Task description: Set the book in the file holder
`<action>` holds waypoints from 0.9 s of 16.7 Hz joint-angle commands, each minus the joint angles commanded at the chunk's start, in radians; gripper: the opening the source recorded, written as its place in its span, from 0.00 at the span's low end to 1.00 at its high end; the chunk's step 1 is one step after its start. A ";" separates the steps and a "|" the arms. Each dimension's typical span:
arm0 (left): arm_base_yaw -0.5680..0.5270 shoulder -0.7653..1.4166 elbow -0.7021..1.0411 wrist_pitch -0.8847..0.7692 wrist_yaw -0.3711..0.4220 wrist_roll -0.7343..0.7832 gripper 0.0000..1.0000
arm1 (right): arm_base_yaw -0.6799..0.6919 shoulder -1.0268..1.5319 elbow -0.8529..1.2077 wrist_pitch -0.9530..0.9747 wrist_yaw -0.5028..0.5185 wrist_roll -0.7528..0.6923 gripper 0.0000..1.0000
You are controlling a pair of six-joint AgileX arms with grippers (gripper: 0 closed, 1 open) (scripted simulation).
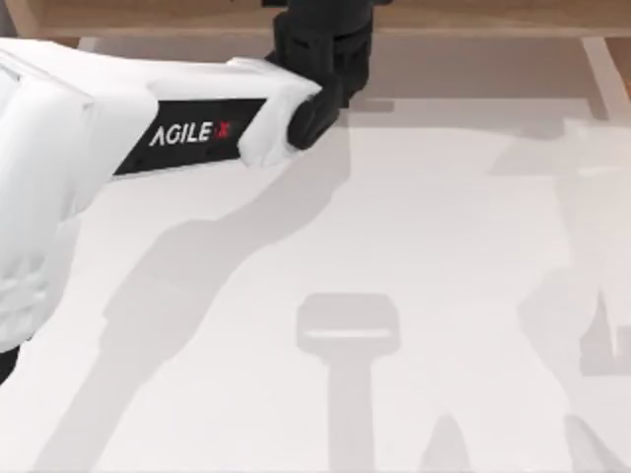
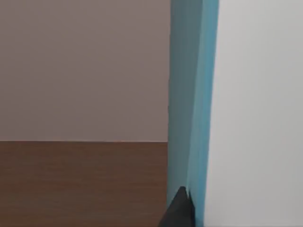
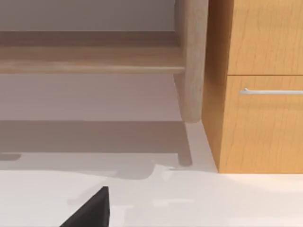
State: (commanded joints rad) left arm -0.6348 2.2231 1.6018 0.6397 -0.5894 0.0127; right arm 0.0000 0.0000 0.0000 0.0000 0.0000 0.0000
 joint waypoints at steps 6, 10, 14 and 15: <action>-0.002 -0.059 -0.051 -0.021 0.068 0.058 0.00 | 0.000 0.000 0.000 0.000 0.000 0.000 1.00; -0.020 -0.162 -0.150 -0.067 0.205 0.171 0.00 | 0.000 0.000 0.000 0.000 0.000 0.000 1.00; -0.048 -0.279 -0.251 -0.123 0.385 0.319 0.00 | 0.000 0.000 0.000 0.000 0.000 0.000 1.00; -0.054 -0.306 -0.275 -0.138 0.434 0.360 0.00 | 0.000 0.000 0.000 0.000 0.000 0.000 1.00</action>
State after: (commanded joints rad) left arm -0.6886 1.9172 1.3272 0.5019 -0.1558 0.3724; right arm 0.0000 0.0000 0.0000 0.0000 0.0000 0.0000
